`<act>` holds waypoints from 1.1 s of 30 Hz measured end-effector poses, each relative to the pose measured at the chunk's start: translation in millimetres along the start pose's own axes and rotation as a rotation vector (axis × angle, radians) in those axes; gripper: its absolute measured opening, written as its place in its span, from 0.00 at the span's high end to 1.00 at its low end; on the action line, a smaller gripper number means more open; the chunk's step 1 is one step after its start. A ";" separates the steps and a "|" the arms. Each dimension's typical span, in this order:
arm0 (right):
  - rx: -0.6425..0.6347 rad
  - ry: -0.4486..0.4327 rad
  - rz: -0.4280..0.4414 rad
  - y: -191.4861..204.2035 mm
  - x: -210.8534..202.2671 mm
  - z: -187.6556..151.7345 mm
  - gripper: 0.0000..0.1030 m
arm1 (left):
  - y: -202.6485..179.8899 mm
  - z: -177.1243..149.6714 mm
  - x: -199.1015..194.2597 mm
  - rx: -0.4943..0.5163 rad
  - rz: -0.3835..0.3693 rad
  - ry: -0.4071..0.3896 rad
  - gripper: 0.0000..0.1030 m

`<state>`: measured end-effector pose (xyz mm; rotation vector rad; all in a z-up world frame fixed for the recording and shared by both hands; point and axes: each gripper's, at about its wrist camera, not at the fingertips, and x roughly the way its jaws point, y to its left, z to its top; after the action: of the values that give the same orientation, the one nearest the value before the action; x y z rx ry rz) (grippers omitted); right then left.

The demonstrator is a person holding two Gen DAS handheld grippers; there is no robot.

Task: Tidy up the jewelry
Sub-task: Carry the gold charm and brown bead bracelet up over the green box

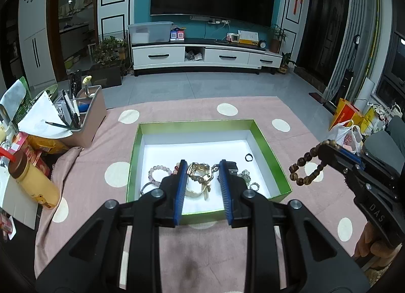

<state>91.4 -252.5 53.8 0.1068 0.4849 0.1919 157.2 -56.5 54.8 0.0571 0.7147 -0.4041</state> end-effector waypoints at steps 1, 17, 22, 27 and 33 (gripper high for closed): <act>0.000 0.001 0.000 -0.8 1.7 0.4 0.93 | 1.2 1.2 3.9 -0.003 0.001 0.005 0.76; 0.033 0.094 -0.002 -20.2 55.8 5.1 0.93 | 15.4 8.4 62.2 -0.011 0.032 0.082 0.76; 0.040 0.122 -0.011 -24.0 73.3 4.3 0.93 | 19.5 11.1 78.4 -0.025 0.036 0.107 0.76; 0.038 0.141 -0.020 -27.2 87.1 3.5 0.93 | 22.4 13.8 91.2 -0.029 0.046 0.118 0.76; 0.036 0.164 -0.028 -29.3 101.5 3.0 0.93 | 25.5 14.1 104.4 -0.027 0.064 0.133 0.76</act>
<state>185.4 -260.1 6.2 0.1200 0.6533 0.1650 246.8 -71.2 -4.3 0.0817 0.8471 -0.3308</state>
